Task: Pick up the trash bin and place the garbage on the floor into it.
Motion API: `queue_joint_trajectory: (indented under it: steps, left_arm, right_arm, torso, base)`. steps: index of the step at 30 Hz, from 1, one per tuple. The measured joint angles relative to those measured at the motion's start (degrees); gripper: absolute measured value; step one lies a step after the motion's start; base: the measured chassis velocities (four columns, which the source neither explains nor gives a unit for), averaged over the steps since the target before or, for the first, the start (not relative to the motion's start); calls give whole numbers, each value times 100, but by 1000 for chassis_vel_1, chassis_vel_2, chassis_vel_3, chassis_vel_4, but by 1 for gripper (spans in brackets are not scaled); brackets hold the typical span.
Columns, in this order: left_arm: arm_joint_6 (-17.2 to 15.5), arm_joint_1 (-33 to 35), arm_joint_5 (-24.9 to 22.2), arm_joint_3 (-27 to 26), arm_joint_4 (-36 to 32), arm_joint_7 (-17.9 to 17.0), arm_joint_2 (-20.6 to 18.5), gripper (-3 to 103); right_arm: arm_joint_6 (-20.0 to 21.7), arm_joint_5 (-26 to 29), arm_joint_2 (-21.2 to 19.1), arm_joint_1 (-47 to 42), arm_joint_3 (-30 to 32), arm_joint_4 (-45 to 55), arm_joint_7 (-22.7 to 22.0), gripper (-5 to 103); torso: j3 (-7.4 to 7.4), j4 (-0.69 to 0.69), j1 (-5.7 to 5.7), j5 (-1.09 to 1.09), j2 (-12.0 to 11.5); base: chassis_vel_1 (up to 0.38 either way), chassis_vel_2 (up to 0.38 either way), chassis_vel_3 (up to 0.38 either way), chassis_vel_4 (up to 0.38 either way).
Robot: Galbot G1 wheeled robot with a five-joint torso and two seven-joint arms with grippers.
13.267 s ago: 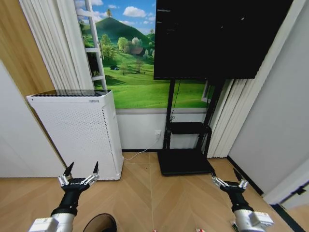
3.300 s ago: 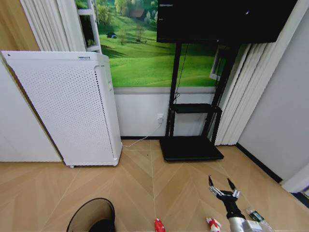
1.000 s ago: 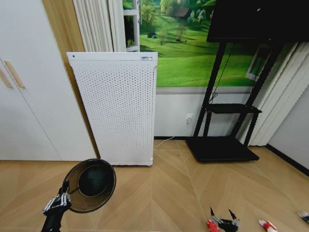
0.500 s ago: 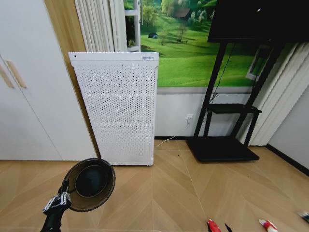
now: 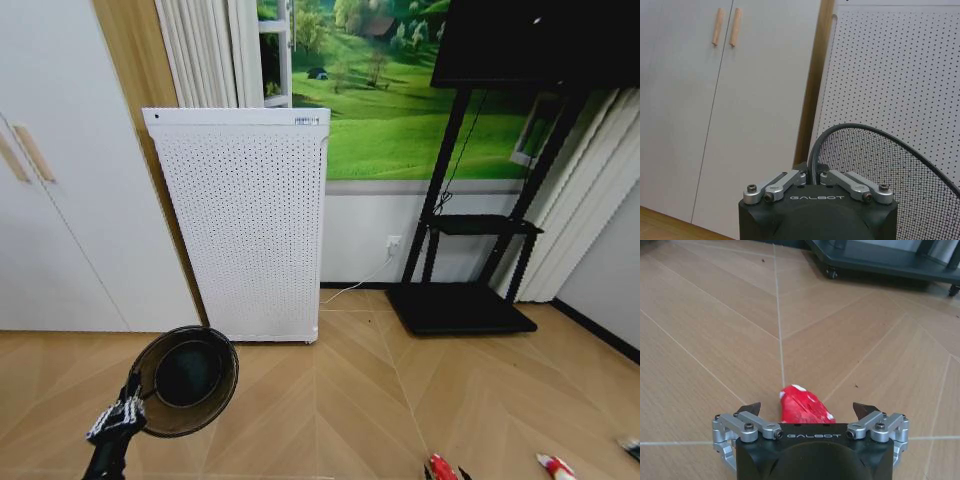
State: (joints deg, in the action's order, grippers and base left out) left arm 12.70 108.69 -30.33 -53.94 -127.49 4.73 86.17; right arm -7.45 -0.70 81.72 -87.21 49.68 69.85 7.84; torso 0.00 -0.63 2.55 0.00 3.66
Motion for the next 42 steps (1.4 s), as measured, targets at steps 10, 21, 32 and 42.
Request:
queue_joint_trajectory:
  steps: [10,21,32,42]
  left_arm:
    - [-13,-31,-23,6,-4,-33,-14,6]
    - [-47,-36,-39,2,25,-76,-18,6]
    - [-59,-128,24,41,155,-68,-43,6]
    - [-322,-1338,494,582,975,130,-474,6]
  right_arm:
    - [104,-39,-18,27,31,-246,-113,95]
    - [44,-34,23,37,15,-281,-92,58]
    - [23,393,28,-166,25,60,-8,37]
    - [-583,1177,30,-681,65,1321,333,37]
  torso:
    - [0,-3,0,0,0]
    - [0,-2,0,0,0]
    - [0,-2,0,1,0]
    - [0,-2,0,1,0]
  base:
    - [0,0,0,0]
    - [0,0,0,0]
    - [0,0,0,0]
    - [0,0,0,0]
